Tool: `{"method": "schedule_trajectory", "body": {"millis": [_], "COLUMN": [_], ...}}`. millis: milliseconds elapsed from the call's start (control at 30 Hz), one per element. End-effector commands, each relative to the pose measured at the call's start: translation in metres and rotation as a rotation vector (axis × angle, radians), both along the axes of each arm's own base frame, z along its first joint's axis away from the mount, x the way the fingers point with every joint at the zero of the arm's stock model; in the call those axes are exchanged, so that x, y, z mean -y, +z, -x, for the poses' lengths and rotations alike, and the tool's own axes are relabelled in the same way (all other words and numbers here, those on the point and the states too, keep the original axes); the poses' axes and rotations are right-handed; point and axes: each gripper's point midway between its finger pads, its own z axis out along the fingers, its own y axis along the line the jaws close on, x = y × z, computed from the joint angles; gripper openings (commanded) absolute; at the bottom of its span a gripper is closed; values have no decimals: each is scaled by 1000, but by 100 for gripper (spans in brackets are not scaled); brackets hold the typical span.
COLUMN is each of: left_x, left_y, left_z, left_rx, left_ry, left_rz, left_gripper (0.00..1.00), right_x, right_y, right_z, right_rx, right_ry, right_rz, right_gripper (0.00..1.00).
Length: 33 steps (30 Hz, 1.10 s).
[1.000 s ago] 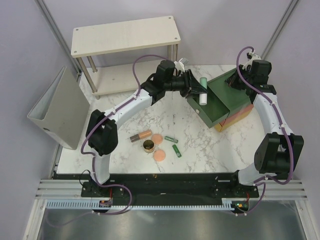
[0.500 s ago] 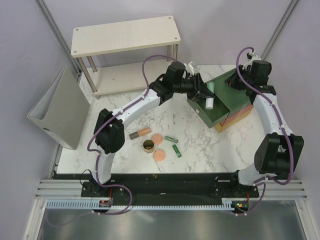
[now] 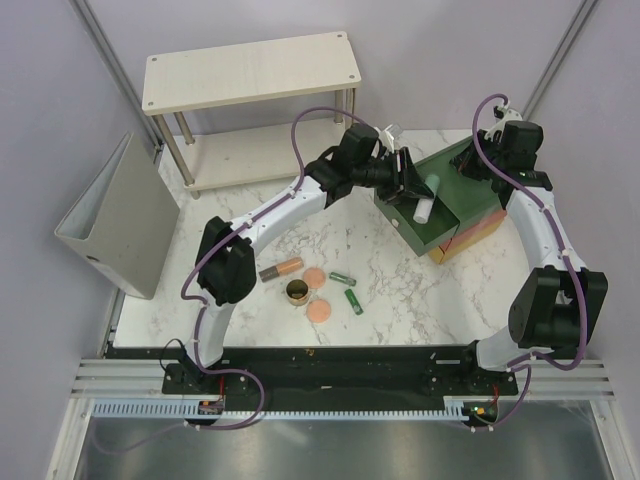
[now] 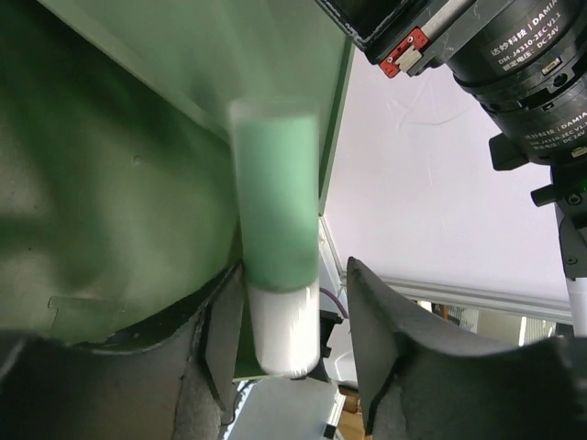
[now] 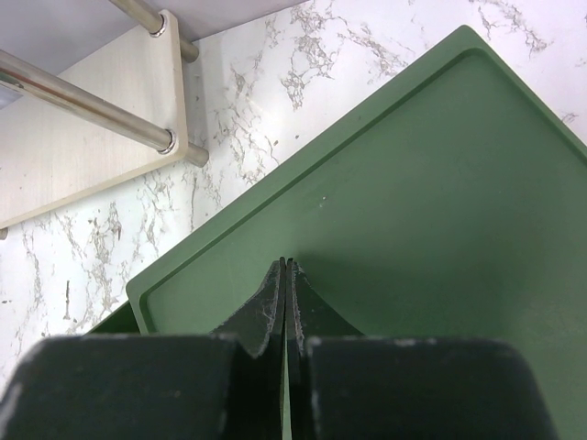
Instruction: Organize the makeup
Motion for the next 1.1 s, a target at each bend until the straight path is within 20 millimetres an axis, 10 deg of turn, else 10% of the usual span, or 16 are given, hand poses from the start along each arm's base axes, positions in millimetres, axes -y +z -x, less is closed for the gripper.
{"method": "schedule_trajectory", "body": {"millis": [0, 333, 567, 667, 933, 1067], "left_x": [1, -17, -82, -133, -290, -329], "left_y": [36, 87, 129, 102, -56, -107], "left_z": [0, -5, 0, -1, 10, 27], "left_rx": [108, 273, 532, 689, 788, 707], "left_ry": [-8, 48, 125, 175, 96, 21], "left_rz": [49, 83, -3, -266, -1113, -1229], "left_gripper": [58, 58, 56, 59, 86, 89], "right_x": [-10, -9, -10, -9, -12, -12], "right_y": [-100, -100, -101, -102, -107, -109], "right_z": [62, 62, 62, 62, 61, 60], "right_rx": [-412, -412, -413, -416, -424, -427], "right_ry": [15, 14, 15, 14, 23, 23], "right_rz": [-22, -25, -25, -25, -35, -36], "right_gripper": [0, 0, 0, 0, 0, 0]}}
